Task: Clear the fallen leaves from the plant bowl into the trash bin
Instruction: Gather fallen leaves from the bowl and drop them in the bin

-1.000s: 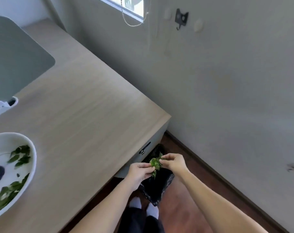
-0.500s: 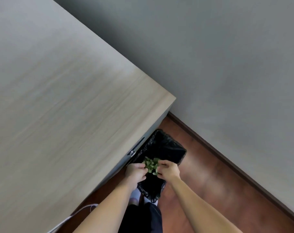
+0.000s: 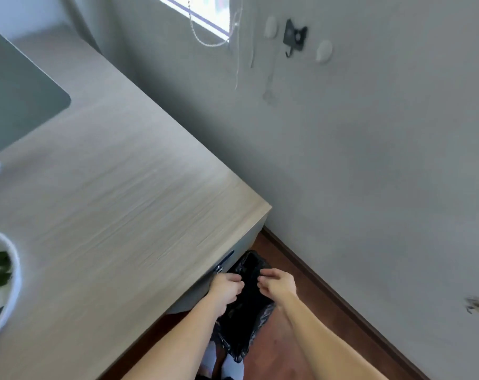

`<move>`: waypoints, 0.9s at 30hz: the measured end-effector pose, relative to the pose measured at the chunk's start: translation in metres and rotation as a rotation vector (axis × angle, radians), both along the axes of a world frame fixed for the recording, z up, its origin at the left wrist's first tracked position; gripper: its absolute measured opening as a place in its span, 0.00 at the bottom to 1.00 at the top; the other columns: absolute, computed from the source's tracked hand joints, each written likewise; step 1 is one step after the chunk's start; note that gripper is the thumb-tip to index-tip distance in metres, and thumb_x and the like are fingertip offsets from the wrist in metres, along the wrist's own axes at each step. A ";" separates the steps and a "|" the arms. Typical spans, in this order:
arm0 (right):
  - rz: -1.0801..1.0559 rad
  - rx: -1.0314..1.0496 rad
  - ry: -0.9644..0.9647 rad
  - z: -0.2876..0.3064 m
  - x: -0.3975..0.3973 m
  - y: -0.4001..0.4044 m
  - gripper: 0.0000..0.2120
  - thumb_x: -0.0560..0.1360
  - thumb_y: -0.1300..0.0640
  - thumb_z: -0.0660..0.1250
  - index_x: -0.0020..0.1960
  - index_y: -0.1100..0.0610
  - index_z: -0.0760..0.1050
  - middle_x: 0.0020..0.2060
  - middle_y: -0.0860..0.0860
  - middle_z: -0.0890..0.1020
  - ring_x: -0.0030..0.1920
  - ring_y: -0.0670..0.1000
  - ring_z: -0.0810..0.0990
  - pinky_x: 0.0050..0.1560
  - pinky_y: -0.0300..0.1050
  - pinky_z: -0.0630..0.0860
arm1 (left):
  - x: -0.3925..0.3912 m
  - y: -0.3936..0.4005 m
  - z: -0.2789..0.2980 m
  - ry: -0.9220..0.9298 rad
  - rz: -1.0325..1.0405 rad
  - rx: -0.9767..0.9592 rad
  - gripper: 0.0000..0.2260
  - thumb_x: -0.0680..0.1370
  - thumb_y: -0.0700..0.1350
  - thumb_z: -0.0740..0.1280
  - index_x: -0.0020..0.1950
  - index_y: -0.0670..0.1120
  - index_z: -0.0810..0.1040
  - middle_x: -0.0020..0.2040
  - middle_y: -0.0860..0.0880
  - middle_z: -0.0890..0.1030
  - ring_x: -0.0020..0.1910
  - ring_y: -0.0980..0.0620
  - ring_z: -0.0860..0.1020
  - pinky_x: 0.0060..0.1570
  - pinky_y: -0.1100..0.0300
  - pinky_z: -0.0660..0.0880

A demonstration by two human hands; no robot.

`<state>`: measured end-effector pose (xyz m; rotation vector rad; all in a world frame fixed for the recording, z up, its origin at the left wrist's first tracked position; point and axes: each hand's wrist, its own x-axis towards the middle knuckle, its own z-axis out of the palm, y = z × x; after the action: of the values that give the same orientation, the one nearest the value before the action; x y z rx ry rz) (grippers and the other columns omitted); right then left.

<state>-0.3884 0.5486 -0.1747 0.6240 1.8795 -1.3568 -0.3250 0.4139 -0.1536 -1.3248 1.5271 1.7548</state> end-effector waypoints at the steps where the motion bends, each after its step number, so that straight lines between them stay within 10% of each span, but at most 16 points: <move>1: 0.002 -0.007 0.018 0.011 -0.002 0.001 0.07 0.72 0.68 0.68 0.46 0.58 0.81 0.39 0.56 0.84 0.40 0.52 0.83 0.46 0.45 0.82 | -0.001 0.002 0.011 0.025 -0.022 -0.027 0.13 0.76 0.37 0.66 0.60 0.42 0.77 0.48 0.42 0.81 0.47 0.48 0.78 0.43 0.60 0.74; 13: 0.430 -0.169 0.251 0.141 -0.008 -0.140 0.06 0.76 0.71 0.63 0.45 0.62 0.75 0.33 0.57 0.76 0.33 0.51 0.74 0.23 0.32 0.74 | 0.073 -0.129 0.148 0.329 0.187 -0.391 0.10 0.72 0.42 0.70 0.53 0.42 0.82 0.43 0.46 0.81 0.43 0.51 0.79 0.40 0.64 0.73; 27: 0.949 -0.120 0.433 0.157 0.152 -0.375 0.04 0.69 0.67 0.70 0.42 0.61 0.81 0.31 0.56 0.81 0.30 0.52 0.77 0.35 0.47 0.80 | 0.331 -0.319 0.116 0.054 0.400 -0.809 0.08 0.73 0.40 0.68 0.51 0.43 0.82 0.53 0.47 0.83 0.54 0.49 0.80 0.56 0.59 0.76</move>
<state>-0.2364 0.1732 -0.0172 -0.6291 1.9747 -0.9637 0.0056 0.0944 -0.0375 -2.0889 2.2530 1.4086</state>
